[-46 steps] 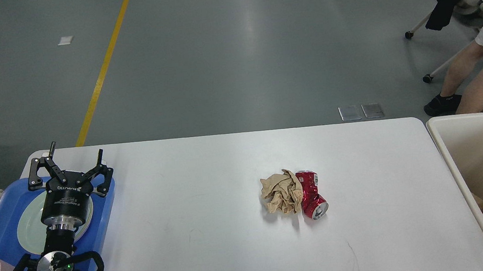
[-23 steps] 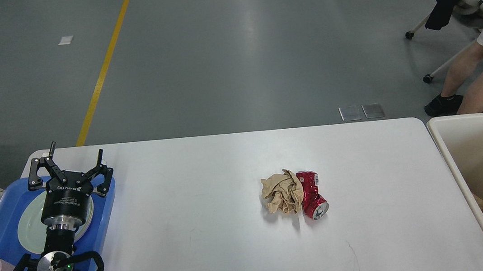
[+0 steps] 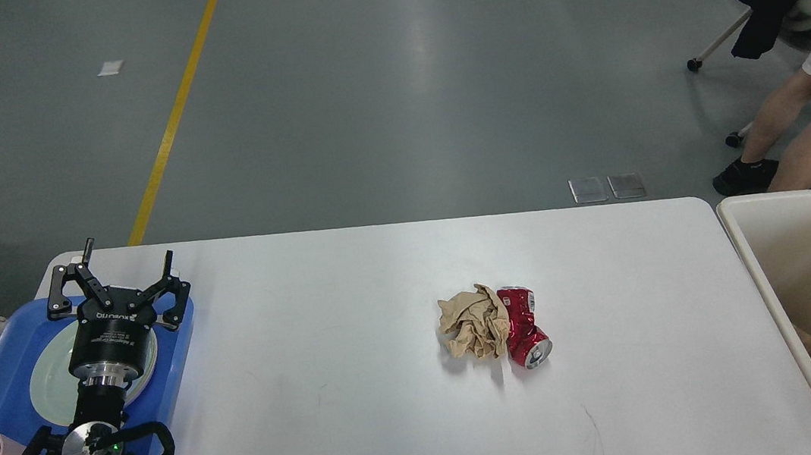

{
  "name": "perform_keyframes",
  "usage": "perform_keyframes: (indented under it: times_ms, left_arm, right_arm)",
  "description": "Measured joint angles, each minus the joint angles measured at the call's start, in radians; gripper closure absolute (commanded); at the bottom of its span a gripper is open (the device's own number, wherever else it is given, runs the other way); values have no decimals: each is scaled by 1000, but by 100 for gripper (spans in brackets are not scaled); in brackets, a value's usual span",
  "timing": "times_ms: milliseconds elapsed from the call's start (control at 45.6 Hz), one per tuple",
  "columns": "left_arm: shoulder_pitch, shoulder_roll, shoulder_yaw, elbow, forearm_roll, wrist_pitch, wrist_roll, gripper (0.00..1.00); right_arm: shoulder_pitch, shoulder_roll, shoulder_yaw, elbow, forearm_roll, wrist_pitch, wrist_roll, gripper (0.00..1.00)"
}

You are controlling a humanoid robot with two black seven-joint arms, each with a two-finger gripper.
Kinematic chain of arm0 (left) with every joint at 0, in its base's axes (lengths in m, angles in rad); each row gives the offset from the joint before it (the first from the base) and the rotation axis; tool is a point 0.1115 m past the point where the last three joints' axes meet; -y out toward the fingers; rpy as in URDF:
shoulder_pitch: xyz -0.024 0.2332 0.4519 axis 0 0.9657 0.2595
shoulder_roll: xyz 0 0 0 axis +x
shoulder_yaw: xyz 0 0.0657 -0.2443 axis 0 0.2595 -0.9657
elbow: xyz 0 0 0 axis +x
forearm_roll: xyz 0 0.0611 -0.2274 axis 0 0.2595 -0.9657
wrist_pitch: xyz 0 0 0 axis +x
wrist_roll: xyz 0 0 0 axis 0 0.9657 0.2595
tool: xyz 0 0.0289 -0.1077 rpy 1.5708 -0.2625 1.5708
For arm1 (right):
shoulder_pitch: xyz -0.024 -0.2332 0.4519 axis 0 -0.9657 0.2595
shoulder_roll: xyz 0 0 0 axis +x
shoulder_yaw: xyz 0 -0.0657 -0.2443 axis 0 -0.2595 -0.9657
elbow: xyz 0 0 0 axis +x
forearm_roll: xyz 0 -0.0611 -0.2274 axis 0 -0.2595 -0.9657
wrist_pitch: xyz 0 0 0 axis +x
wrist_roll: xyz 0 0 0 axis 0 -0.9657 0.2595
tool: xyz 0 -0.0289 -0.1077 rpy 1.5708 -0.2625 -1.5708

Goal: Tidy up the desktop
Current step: 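Raise the right gripper out of the bin toward the crumpled brown paper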

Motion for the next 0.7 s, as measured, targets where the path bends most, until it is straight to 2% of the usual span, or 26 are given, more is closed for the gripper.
perform_keyframes:
  times_ms: [307, 439, 548, 702]
  left_arm:
    - [0, 0, 0, 0, 0, 0, 0, 3]
    - [0, 0, 0, 0, 0, -1, 0, 3]
    - [0, 0, 1, 0, 0, -1, 0, 3]
    - [-1, 0, 1, 0, 0, -1, 0, 3]
  right_arm:
    - [304, -273, -44, 369, -77, 105, -7, 0]
    - [539, -368, -141, 575, -181, 179, -46, 0]
    - [769, -383, -301, 735, -222, 255, -93, 0]
    - [1078, -310, -511, 892, -228, 407, -115, 0]
